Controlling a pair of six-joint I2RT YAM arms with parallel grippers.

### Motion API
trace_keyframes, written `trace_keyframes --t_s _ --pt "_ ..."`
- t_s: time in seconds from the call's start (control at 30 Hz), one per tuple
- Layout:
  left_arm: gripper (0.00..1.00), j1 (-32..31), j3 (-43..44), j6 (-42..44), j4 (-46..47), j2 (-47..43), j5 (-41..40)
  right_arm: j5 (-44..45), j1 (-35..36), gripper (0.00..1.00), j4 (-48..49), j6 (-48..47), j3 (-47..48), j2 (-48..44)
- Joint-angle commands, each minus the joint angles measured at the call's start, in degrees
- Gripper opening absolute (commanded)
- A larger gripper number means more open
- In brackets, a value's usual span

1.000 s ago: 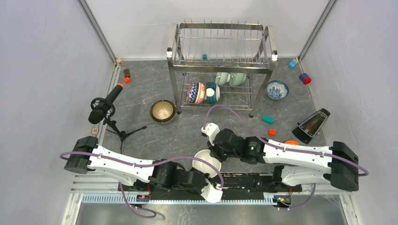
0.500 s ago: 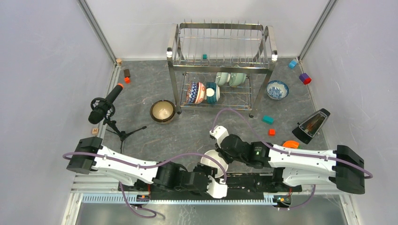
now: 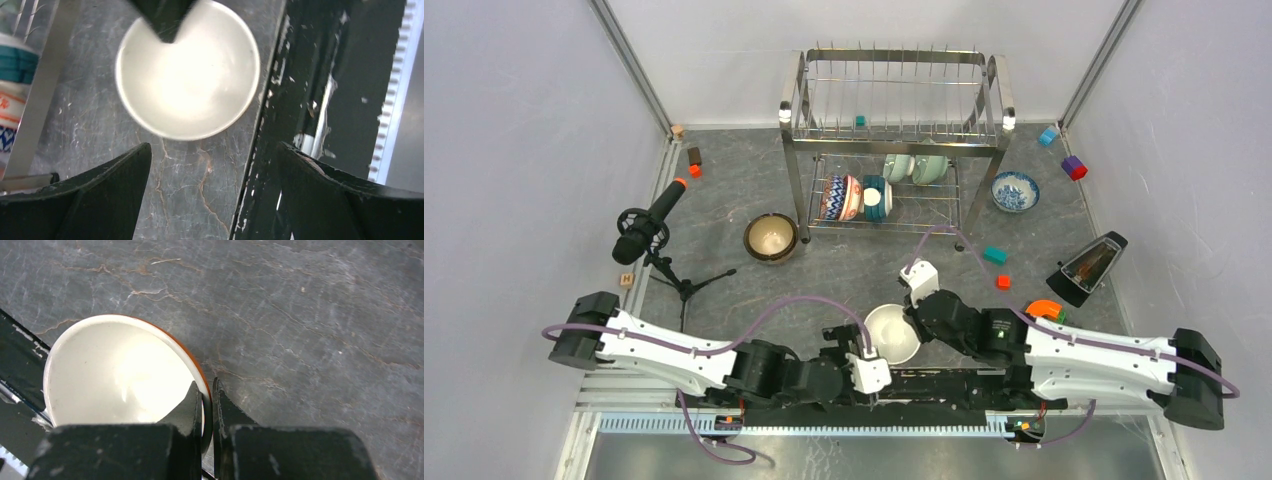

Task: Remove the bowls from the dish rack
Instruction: Pick up the bowl from the dish rack.

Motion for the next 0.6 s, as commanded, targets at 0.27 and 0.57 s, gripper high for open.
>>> trace_keyframes --t_s 0.27,0.57 --pt "1.00 -0.2 1.7 -20.3 0.6 -9.4 -23.2 16.4 -1.7 0.00 -12.5 5.4 -0.8 -16.1" --pt "1.00 0.0 -4.8 -29.2 8.1 -10.7 -35.9 14.2 -10.2 0.00 -10.9 0.7 -1.4 -15.1"
